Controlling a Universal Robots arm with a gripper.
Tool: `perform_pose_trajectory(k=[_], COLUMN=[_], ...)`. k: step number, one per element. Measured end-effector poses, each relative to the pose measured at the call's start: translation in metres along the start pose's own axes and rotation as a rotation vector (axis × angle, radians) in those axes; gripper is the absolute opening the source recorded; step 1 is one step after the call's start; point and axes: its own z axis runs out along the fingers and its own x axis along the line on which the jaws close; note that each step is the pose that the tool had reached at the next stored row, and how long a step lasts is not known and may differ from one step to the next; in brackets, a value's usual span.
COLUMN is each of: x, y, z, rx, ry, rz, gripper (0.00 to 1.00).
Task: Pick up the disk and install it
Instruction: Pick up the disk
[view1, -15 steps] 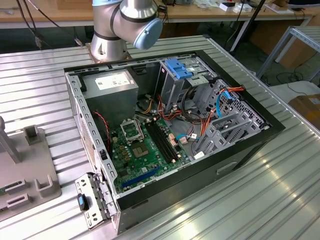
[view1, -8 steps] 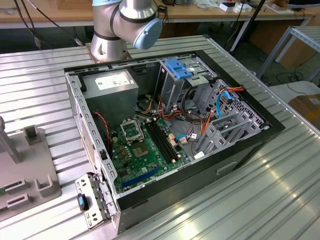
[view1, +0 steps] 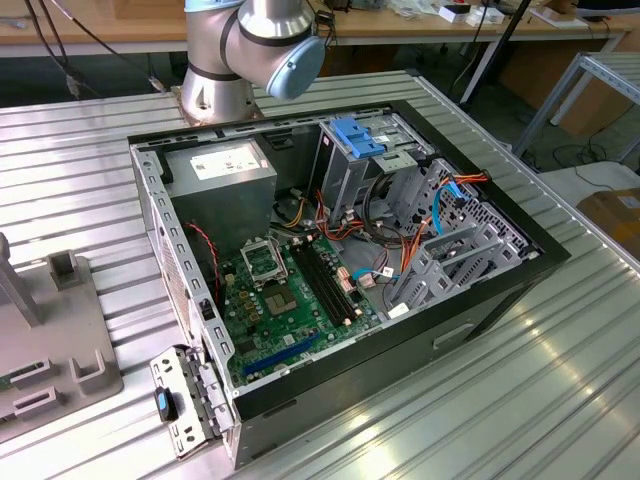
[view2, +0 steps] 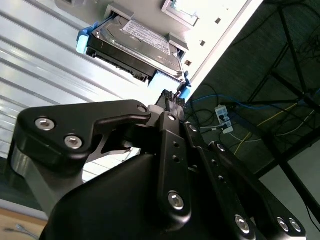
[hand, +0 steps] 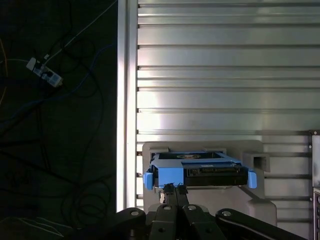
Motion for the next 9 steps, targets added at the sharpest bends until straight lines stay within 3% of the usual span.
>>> perform_pose_trajectory(k=[9], x=[0.0000], y=[0.0000], z=[0.0001], rx=[0.0000], ry=[0.0001], rz=[-0.002], gripper=[0.11])
